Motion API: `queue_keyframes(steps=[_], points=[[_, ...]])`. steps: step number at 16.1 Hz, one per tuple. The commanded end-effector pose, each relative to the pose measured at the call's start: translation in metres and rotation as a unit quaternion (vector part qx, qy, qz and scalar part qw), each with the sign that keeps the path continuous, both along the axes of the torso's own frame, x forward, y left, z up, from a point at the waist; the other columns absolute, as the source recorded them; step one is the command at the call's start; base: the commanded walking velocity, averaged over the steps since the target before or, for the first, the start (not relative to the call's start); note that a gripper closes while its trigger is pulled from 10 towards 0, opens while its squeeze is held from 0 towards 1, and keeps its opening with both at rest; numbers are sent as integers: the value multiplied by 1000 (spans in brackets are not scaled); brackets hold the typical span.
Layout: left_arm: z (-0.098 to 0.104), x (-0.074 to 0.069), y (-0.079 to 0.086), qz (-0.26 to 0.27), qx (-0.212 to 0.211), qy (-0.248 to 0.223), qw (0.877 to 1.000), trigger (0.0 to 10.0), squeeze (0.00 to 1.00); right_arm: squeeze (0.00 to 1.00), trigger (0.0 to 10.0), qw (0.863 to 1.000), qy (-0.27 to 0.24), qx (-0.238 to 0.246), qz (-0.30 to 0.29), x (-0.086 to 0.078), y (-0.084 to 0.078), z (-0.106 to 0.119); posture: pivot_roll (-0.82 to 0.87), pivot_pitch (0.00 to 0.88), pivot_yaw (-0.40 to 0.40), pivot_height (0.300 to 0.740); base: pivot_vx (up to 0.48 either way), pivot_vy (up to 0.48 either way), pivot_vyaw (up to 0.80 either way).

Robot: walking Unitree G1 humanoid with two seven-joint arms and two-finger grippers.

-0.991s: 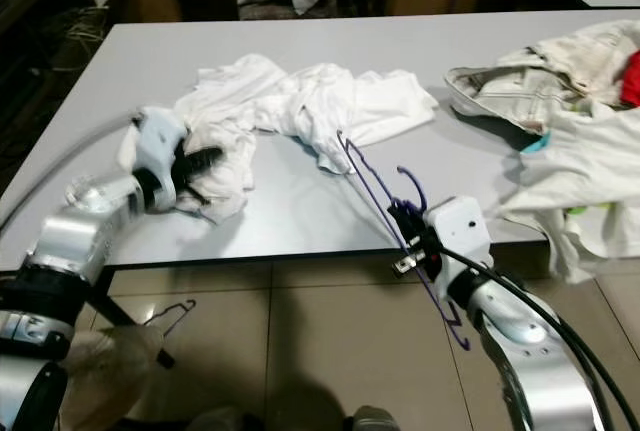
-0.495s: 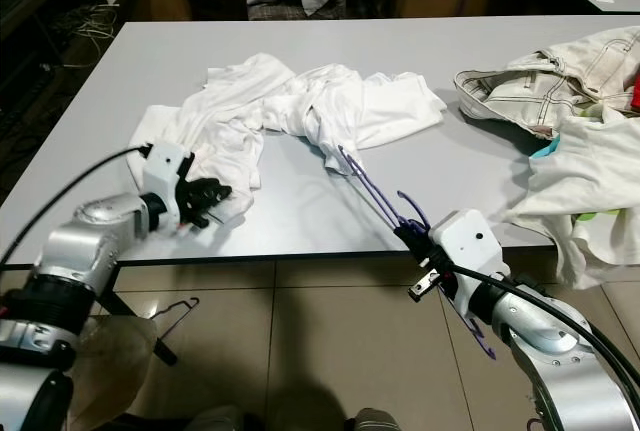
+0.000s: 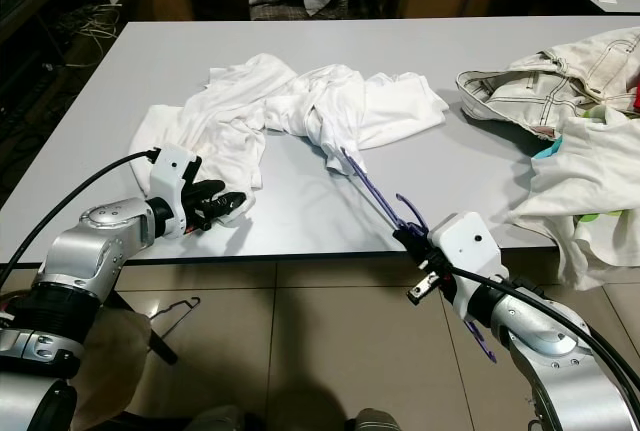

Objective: Hang hanger

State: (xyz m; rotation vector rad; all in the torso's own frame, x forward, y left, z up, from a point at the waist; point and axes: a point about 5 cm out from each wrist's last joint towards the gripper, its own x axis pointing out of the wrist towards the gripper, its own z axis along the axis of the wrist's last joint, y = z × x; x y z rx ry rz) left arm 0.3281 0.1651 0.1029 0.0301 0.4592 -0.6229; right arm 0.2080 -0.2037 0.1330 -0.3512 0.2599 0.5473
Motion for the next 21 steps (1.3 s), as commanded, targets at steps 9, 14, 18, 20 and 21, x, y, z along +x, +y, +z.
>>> queue_keyframes(steps=[9,14,18,20,21], points=[[-18,-14,3,-67,92,8,993,10000,0,0,10000,1000,27,-4,8,-3,2,-9,-120,0,68,740,0,0,0],[-25,-16,4,-76,129,13,989,824,0,0,10000,1000,27,-4,11,-2,4,-10,-124,0,75,740,0,0,0],[-23,-15,2,-59,78,11,995,0,0,0,10000,1000,27,-4,8,-3,3,-10,-126,0,72,740,0,0,0],[-25,-15,4,-57,85,14,995,0,0,0,10000,1000,27,-5,8,-3,3,-9,-125,0,71,740,0,0,0],[-26,-15,4,-54,86,15,995,0,0,0,10000,1000,27,-5,8,-3,2,-9,-123,0,69,740,0,0,0]])
